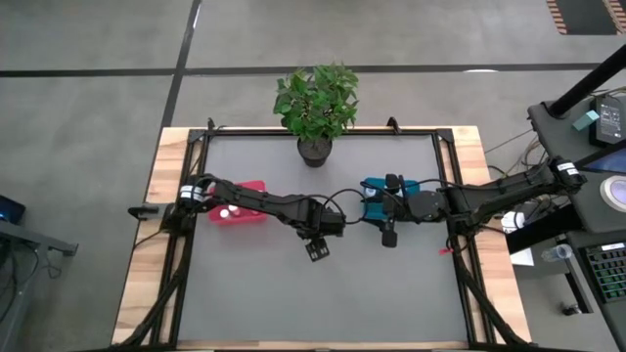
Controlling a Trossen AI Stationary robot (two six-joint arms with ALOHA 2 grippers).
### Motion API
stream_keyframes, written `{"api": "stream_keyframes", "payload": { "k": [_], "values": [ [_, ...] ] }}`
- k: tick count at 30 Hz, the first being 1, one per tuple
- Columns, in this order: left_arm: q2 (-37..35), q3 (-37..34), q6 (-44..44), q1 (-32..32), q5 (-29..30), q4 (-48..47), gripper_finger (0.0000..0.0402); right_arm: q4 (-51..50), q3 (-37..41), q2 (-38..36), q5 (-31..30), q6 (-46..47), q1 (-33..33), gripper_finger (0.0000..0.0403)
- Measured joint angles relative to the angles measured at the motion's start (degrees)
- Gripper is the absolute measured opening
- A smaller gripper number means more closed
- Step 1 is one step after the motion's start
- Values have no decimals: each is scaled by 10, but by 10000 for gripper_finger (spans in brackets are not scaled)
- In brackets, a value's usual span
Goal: Pick and place medicine bottles into bin by pill shape (circle, oval)
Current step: Put the orange capsule bottle into the blue bin
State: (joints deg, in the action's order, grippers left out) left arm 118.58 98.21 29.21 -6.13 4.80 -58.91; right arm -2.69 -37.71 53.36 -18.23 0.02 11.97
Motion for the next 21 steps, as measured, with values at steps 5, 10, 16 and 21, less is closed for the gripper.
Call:
{"api": "stream_keyframes", "payload": {
  "k": [5,10,16,21],
  "values": [
    [-9,0,-12,0,0,-8,300,1,0,0,0,0,0,219],
    [-57,-3,-34,-13,48,-6,303,6,0,1,0,0,0,219],
    [-136,-29,-81,-73,189,22,303,26,0,13,0,0,0,219],
    [-202,-105,-191,-157,281,183,303,39,0,31,0,-17,0,219]
  ]
}}
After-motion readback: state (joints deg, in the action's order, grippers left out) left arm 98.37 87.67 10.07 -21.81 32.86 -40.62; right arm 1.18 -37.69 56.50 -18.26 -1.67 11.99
